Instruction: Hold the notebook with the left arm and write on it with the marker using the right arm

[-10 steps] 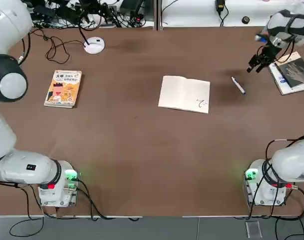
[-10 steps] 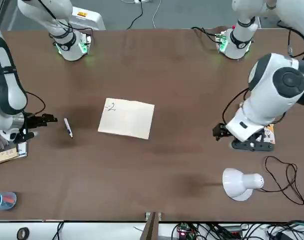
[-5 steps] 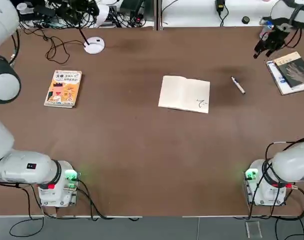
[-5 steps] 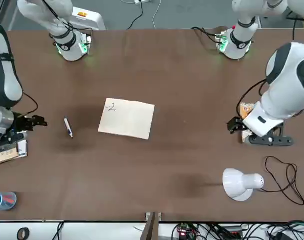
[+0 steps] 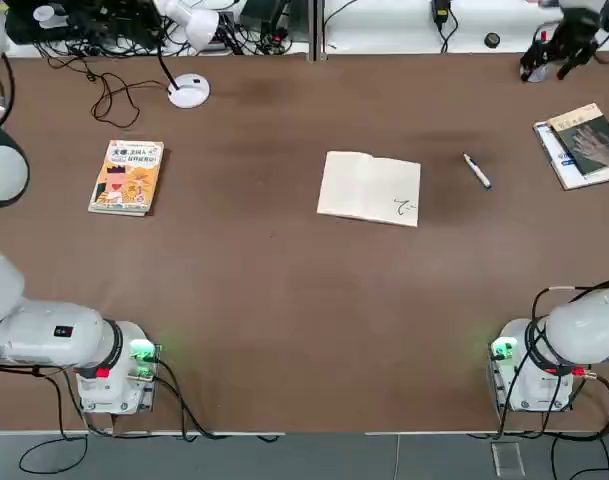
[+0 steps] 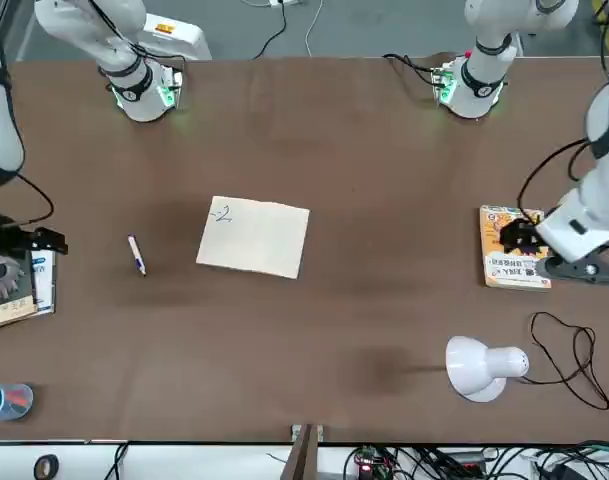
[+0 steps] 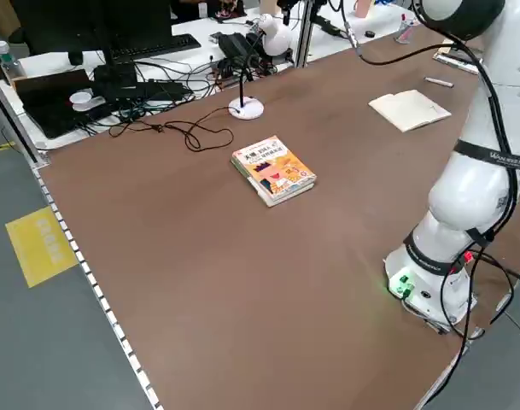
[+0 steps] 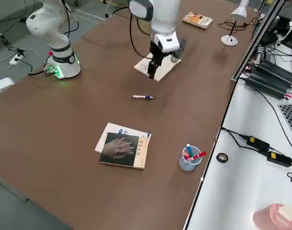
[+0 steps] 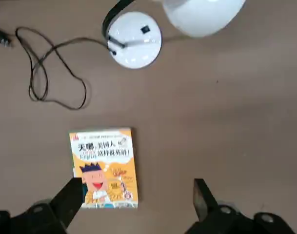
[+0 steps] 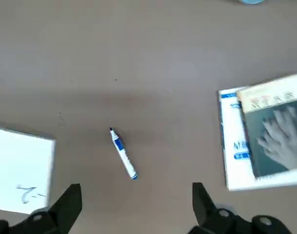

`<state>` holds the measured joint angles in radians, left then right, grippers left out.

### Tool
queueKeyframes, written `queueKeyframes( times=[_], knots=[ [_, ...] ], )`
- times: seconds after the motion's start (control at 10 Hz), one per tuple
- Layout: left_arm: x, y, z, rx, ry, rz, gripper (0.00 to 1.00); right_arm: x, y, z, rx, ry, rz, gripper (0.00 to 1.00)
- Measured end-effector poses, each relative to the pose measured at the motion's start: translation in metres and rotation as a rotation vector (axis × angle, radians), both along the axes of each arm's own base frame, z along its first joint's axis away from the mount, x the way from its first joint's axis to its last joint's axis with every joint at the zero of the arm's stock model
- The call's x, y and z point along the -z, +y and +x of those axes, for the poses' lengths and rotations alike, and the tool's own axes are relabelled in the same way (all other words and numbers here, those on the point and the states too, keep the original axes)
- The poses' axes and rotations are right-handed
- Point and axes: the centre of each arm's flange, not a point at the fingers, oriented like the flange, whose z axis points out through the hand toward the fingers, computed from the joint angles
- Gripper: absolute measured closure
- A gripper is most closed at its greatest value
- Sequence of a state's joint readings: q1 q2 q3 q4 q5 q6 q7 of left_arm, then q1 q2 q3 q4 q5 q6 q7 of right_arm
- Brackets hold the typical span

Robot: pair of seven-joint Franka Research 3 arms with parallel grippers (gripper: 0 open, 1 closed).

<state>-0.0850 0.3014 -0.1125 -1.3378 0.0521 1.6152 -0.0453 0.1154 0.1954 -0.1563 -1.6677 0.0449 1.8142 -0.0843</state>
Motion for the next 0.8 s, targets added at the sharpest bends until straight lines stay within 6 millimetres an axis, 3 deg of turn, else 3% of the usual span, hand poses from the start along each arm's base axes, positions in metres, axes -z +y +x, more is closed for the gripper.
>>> queueKeyframes(
  times=[0.2,0.4,0.8],
  knots=[
    [-0.013,0.021,-0.011,-0.024,0.037,-0.015,0.0,-0.055,0.024,-0.002,0.06,-0.014,-0.031,0.0],
    [-0.029,0.029,-0.029,-0.034,0.045,-0.017,0.0,-0.099,0.039,-0.011,0.097,-0.037,-0.035,0.0],
    [-0.048,0.03,-0.07,-0.03,0.045,-0.009,0.0,-0.154,0.048,-0.037,0.154,-0.077,-0.028,0.0]
  ],
)
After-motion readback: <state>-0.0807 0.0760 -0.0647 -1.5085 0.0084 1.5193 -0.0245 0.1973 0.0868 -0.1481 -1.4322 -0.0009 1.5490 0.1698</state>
